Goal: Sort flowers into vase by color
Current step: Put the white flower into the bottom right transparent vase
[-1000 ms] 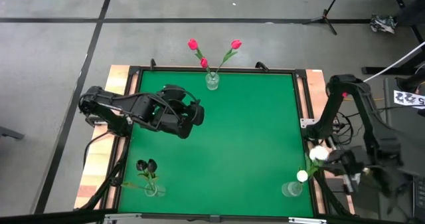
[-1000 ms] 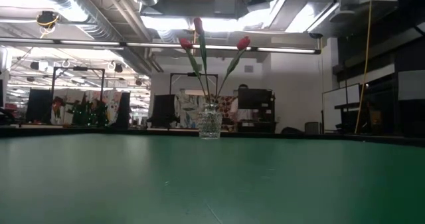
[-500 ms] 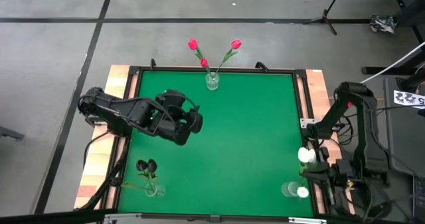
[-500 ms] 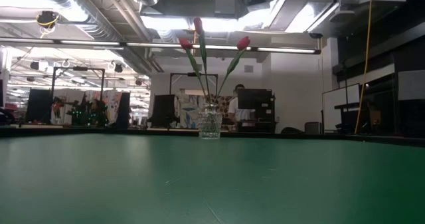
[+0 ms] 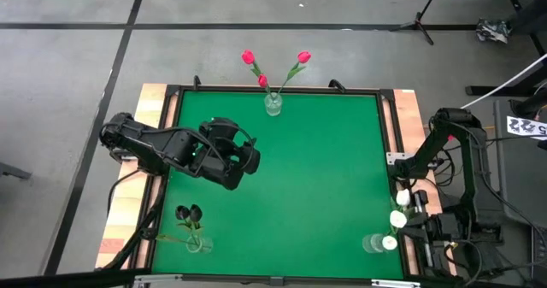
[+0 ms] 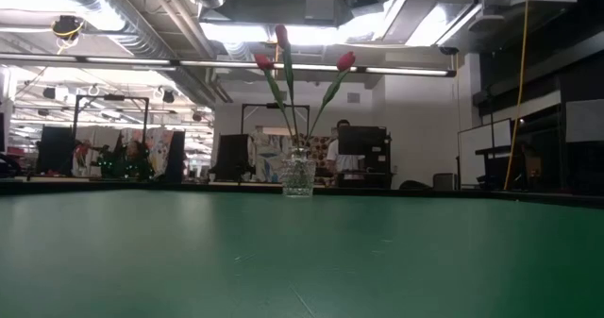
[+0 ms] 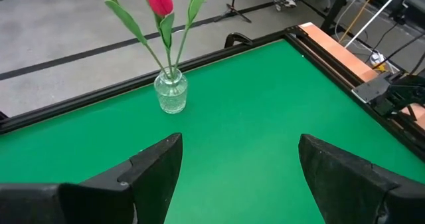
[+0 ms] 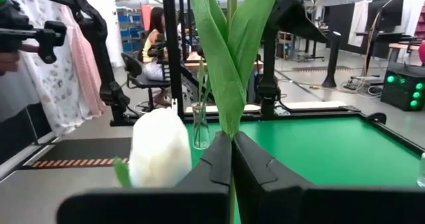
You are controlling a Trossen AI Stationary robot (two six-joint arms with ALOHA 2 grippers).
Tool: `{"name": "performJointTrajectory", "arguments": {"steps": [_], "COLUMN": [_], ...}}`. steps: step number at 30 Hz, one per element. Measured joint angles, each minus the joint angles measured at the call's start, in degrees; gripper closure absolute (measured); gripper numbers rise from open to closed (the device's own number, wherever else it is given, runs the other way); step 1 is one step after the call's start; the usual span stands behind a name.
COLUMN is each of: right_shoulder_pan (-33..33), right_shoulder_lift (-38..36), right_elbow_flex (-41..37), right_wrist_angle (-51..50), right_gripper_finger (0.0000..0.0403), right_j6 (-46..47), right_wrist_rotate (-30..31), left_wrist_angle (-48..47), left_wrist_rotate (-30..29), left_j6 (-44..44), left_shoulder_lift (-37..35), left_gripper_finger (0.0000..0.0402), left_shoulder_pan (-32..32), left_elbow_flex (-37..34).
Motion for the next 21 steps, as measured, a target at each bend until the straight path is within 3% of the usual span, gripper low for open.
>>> {"name": "performJointTrajectory", "arguments": {"steps": [15,21], "right_shoulder_pan": [0.01,0.03], "right_shoulder_lift": [-0.02,-0.02], "right_elbow_flex": [-1.45,0.85], "right_wrist_angle": [4.87,2.07], "right_gripper_finger": [0.0403,0.0403], "right_j6": [-0.43,-1.57], "right_wrist_rotate": [0.1,0.13], "left_wrist_angle": [0.0,0.01], "left_wrist_rotate": [-0.52,-0.52], "left_j6": [0.0,0.02], "left_shoulder_lift": [-0.02,-0.02], "left_gripper_finger": [0.0107,0.0107], "left_shoulder_pan": [0.03,0.03], "left_elbow_flex": [0.0,0.02]}}
